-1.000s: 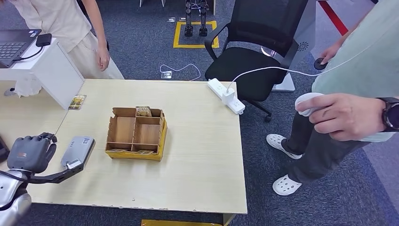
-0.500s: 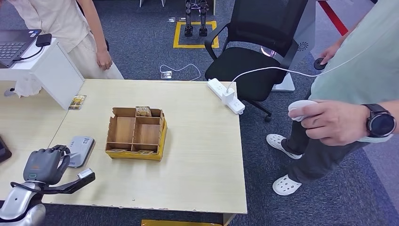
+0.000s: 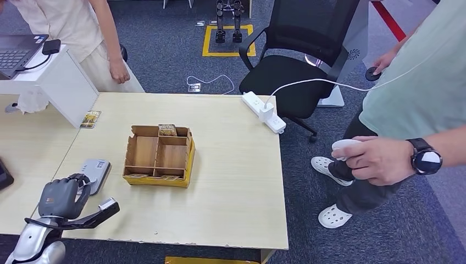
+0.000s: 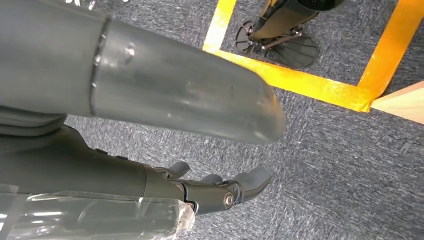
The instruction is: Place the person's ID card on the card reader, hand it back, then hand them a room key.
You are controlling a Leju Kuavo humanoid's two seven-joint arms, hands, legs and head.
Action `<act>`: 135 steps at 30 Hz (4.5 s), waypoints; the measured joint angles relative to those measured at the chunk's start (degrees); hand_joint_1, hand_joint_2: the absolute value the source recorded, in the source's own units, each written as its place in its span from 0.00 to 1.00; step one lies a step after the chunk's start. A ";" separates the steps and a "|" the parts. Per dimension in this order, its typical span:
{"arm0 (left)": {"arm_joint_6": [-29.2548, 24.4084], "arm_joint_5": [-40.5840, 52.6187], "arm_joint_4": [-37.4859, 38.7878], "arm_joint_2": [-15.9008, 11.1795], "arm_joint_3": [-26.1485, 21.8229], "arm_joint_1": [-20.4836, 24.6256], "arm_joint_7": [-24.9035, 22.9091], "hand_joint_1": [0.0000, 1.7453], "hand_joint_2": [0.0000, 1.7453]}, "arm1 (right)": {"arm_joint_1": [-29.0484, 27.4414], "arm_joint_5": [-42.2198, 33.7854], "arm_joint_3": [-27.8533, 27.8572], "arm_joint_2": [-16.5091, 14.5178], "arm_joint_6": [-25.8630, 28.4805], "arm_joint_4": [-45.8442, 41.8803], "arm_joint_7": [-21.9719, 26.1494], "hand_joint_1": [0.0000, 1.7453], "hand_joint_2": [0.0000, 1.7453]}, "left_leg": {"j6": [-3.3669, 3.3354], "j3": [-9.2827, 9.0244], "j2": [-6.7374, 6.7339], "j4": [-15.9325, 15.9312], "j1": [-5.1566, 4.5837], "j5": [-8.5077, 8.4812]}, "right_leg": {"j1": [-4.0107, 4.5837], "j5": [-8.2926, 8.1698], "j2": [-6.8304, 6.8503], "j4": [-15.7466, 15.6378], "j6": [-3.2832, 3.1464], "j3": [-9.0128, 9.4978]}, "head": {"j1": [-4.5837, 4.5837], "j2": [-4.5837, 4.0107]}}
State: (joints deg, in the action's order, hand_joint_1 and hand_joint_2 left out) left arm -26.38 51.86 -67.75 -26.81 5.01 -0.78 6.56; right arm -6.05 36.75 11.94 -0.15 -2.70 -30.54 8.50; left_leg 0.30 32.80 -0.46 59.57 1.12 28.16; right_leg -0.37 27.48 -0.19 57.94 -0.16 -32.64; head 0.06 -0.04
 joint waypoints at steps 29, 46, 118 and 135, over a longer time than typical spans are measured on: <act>-2.91 -9.97 -2.43 1.12 -2.40 5.80 6.87 1.00 1.00 | -2.68 -9.53 -11.36 3.55 1.87 -4.42 -3.01 0.00 0.00 | -0.03 0.00 0.06 0.01 0.02 -0.04 | 0.01 -0.05 0.09 0.01 0.02 0.03 | -0.01 0.00; -1.88 -5.08 -4.28 -2.23 -3.43 15.78 6.36 1.00 1.00 | -2.26 -12.85 -16.85 4.60 2.60 -4.75 -3.32 0.00 0.00 | -0.02 0.06 0.06 0.03 0.01 -0.06 | 0.01 -0.08 0.08 0.00 0.00 -0.06 | -0.01 0.00; 29.22 -13.16 -36.26 -16.45 0.99 -7.89 12.50 0.00 1.00 | 0.95 -22.49 -26.87 7.74 5.71 0.18 -0.98 0.00 0.00 | -0.03 0.27 0.06 0.03 -0.02 -0.07 | -0.01 -0.13 0.09 -0.01 0.03 -0.25 | -0.06 0.00; 19.70 -1.89 -32.13 -6.06 13.85 0.50 -0.63 0.00 1.00 | -0.07 -20.83 -25.79 7.73 5.67 -2.44 -3.57 0.00 0.00 | -0.03 0.27 0.06 0.05 -0.03 -0.07 | -0.01 -0.13 0.08 -0.01 0.03 -0.28 | -0.06 0.00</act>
State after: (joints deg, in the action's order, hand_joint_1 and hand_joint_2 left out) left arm -6.67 49.97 -99.89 -32.88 18.86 -0.29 5.92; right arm -6.12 15.92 -13.85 7.58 2.97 -32.98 4.92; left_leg 0.27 33.07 -0.40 59.62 1.09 28.08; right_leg -0.39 27.35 -0.11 57.93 -0.12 -32.92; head 0.00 -0.04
